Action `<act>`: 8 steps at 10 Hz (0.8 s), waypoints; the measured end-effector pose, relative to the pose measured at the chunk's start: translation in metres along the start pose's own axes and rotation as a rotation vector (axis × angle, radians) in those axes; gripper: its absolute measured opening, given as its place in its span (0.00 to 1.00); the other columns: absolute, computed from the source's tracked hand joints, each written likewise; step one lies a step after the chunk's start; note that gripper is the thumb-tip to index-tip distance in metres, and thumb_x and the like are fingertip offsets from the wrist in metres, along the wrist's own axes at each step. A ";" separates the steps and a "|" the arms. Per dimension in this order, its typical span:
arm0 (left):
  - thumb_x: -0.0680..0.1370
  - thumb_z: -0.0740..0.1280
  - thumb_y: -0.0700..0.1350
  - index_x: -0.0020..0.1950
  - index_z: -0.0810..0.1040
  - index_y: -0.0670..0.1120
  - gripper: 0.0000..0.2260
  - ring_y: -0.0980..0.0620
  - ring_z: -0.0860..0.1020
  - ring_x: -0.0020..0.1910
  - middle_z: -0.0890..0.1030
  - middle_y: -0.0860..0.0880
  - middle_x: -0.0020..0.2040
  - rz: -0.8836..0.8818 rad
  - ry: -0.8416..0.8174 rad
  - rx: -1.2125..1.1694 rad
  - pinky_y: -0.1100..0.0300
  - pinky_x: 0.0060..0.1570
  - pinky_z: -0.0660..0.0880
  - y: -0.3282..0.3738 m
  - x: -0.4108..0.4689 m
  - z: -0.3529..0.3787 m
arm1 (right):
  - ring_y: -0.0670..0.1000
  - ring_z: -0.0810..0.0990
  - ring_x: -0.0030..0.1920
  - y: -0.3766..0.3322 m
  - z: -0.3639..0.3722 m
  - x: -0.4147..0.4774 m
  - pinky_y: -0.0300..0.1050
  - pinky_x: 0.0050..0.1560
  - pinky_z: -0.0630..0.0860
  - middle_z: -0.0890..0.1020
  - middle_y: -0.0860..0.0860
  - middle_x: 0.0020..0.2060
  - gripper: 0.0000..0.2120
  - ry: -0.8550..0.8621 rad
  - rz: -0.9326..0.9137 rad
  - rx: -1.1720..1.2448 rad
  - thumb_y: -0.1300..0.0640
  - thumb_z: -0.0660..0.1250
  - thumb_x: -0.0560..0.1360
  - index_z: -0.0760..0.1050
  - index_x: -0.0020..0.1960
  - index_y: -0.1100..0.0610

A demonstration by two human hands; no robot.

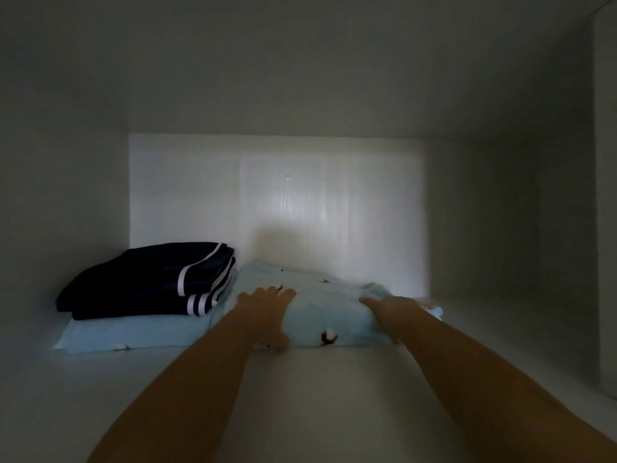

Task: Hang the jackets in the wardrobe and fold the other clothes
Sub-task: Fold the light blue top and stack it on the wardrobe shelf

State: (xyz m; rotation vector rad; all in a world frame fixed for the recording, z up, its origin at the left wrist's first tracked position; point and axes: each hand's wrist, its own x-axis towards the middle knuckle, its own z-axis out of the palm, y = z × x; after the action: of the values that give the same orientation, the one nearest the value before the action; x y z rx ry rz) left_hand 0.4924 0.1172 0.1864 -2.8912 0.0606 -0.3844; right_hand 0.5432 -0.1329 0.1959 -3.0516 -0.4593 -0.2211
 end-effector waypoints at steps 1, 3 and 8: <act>0.66 0.73 0.58 0.76 0.51 0.54 0.45 0.44 0.67 0.65 0.66 0.46 0.68 -0.026 -0.033 -0.062 0.43 0.63 0.67 -0.003 0.013 0.004 | 0.62 0.66 0.71 0.000 0.003 0.014 0.56 0.70 0.62 0.67 0.60 0.71 0.26 0.013 -0.015 0.011 0.43 0.48 0.82 0.61 0.76 0.54; 0.66 0.72 0.59 0.76 0.50 0.55 0.45 0.44 0.66 0.66 0.65 0.46 0.69 -0.041 0.013 -0.070 0.42 0.63 0.66 -0.012 0.029 0.019 | 0.62 0.65 0.71 0.000 0.012 0.048 0.56 0.71 0.62 0.67 0.61 0.71 0.30 -0.034 0.164 0.132 0.39 0.50 0.81 0.58 0.77 0.54; 0.75 0.52 0.70 0.69 0.69 0.51 0.31 0.49 0.71 0.63 0.71 0.47 0.68 -0.082 0.000 -0.399 0.55 0.60 0.67 -0.042 0.052 -0.026 | 0.51 0.72 0.60 0.021 -0.028 0.048 0.39 0.58 0.69 0.71 0.61 0.69 0.18 -0.222 -0.110 0.270 0.53 0.55 0.81 0.72 0.66 0.61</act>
State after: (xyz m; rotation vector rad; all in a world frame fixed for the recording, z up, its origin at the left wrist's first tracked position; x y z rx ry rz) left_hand 0.5365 0.1494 0.2333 -3.2958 0.0204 -0.4293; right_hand 0.5910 -0.1414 0.2297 -2.7982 -0.6149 0.1656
